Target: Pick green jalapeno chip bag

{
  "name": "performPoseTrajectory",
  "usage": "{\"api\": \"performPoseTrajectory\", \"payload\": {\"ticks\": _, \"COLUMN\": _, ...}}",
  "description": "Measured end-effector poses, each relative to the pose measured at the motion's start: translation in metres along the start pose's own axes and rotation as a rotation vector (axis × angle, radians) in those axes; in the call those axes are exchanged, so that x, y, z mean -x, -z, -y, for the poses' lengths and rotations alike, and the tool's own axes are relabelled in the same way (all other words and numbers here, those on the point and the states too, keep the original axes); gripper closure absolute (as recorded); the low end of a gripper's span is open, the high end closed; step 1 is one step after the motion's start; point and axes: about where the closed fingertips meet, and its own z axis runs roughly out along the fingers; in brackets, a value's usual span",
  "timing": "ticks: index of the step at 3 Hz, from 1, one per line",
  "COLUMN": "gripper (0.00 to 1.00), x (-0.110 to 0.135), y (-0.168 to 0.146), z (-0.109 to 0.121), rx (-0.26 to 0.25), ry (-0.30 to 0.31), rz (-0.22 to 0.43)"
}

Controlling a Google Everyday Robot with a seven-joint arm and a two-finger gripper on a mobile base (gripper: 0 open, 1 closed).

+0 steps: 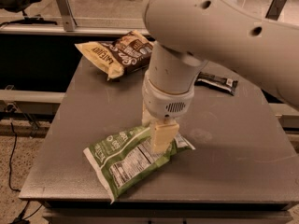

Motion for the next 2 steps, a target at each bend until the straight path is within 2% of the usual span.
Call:
{"api": "performPoseTrajectory", "payload": {"ticks": 1, "gripper": 0.72, "x": -0.001, "y": 0.014, "z": -0.001, "rx": 0.001, "ry": 0.002, "rz": 0.017}}
{"api": "performPoseTrajectory", "payload": {"ticks": 2, "gripper": 1.0, "x": -0.005, "y": 0.047, "z": -0.002, "rx": -0.022, "ry": -0.006, "rz": 0.062}}
